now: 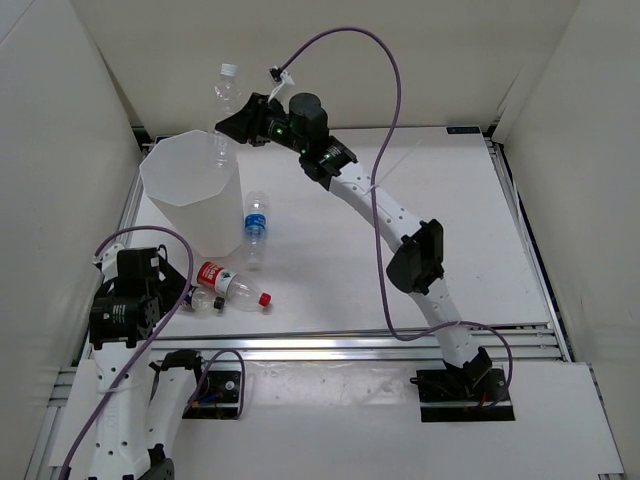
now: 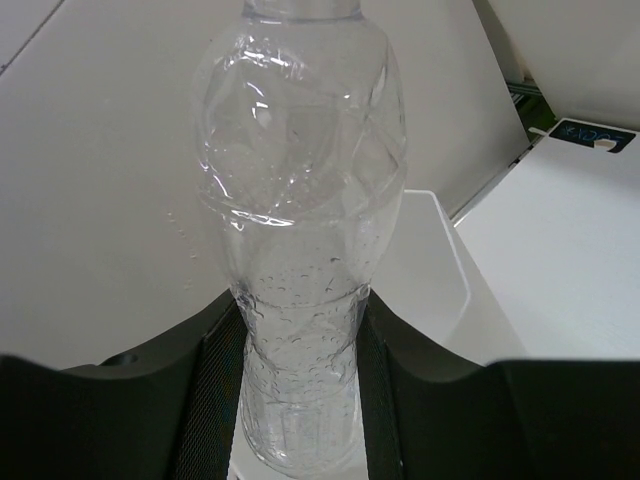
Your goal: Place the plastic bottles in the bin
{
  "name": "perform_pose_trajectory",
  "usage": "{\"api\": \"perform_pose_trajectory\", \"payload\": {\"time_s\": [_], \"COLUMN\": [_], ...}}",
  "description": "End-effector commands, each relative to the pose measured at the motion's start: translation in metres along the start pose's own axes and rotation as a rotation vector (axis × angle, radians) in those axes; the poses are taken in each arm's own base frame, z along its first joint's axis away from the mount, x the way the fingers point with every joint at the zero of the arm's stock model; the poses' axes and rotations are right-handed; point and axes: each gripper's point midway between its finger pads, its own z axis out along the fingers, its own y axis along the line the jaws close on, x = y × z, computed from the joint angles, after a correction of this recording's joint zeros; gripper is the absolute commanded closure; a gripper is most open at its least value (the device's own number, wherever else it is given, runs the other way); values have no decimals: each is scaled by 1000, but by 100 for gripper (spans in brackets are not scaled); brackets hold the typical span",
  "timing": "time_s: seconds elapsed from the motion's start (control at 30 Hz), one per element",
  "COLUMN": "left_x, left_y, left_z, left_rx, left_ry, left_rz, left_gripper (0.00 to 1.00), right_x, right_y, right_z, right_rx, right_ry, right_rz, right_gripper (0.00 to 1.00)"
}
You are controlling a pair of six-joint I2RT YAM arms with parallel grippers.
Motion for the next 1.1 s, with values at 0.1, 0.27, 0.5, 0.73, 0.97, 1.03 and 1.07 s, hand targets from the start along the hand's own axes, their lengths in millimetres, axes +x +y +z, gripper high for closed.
{"api": "perform_pose_trajectory", "payload": {"time_s": [0.1, 0.27, 0.5, 0.73, 0.97, 1.03, 1.07], "left_x": [1, 1, 6, 17, 32, 40, 37], "left_y": [-2, 2, -14, -34, -29, -25, -26], "left_z": [-6, -2, 18, 54, 96, 107, 112], "left_rx": [23, -15, -13, 20, -75, -113, -115], "left_ry": [15, 9, 43, 47, 56, 80, 73], "left_rz": [28, -12, -129, -302, -345, -354, -379], "left_gripper": [0, 0, 0, 0, 0, 0, 0], "right_x": [-40, 2, -59, -90, -88, -91, -92], "right_y": [77, 76, 114, 97, 81, 69, 61], "right_z": [-8, -10, -89, -138, -179, -193, -199], "right_rx": [-197, -217, -6, 87, 143, 181, 200], "right_ry": [-128, 37, 16, 56, 120, 146, 156], "right_rz": [-130, -165, -251, -186, -135, -123, -111], "right_gripper": [69, 10, 0, 0, 0, 0, 0]}}
